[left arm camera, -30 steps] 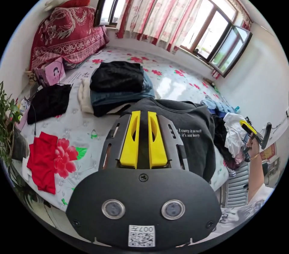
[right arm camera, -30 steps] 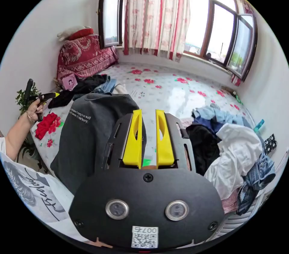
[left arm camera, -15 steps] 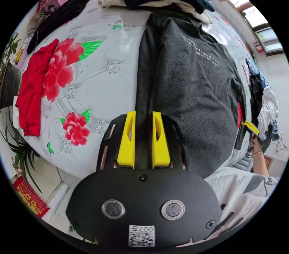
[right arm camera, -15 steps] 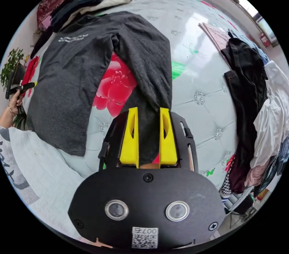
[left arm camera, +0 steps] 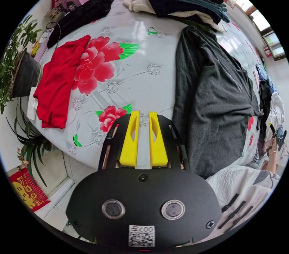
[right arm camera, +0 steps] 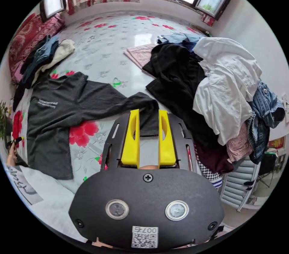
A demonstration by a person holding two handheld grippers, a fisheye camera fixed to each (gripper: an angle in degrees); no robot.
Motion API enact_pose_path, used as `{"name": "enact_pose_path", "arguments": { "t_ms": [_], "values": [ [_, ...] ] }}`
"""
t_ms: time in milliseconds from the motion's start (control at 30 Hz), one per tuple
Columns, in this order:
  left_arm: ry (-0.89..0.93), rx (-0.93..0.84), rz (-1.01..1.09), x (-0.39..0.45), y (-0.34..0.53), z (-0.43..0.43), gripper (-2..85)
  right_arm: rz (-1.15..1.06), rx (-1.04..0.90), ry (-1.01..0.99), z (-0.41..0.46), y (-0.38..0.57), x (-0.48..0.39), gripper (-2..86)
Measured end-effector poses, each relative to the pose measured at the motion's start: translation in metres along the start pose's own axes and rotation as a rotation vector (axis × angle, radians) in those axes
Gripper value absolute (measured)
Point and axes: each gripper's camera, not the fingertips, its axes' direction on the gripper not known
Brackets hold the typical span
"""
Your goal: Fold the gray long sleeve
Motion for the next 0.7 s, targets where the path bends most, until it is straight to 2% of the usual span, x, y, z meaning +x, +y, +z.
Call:
{"name": "enact_pose_path", "arguments": {
  "t_ms": [133, 200, 367, 400, 467, 567, 633, 700],
  "values": [
    [0.099, -0.018, 0.105, 0.030, 0.041, 0.005, 6.6, -0.258, -0.071, -0.286, 0.010, 0.067, -0.101, 8.7],
    [0.098, -0.048, 0.142, 0.047, 0.059, 0.017, 7.3, -0.343, -0.129, -0.326, 0.019, 0.093, -0.137, 8.6],
    [-0.109, -0.030, 0.238, 0.069, 0.081, 0.024, 4.9, -0.592, -0.297, -0.278, 0.046, 0.146, -0.206, 7.2],
    [-0.145, -0.033, 0.231, 0.065, 0.079, 0.024, 3.9, -0.641, -0.226, -0.234, 0.039, 0.157, -0.211, 5.9],
    [-0.262, -0.057, 0.122, 0.026, 0.067, 0.020, 1.3, -0.661, -0.247, -0.171, 0.038, 0.163, -0.211, 3.5],
    [-0.343, -0.028, -0.018, -0.033, 0.063, -0.009, 0.5, -0.606, -0.280, -0.203, 0.028, 0.156, -0.193, 1.5],
    [-0.378, 0.032, -0.053, -0.055, 0.070, -0.036, 0.6, -0.540, -0.179, -0.249, 0.002, 0.155, -0.171, 1.8],
    [-0.321, 0.113, -0.024, -0.063, 0.090, -0.066, 1.0, -0.477, -0.130, -0.264, -0.015, 0.155, -0.154, 2.8]
  ]
}}
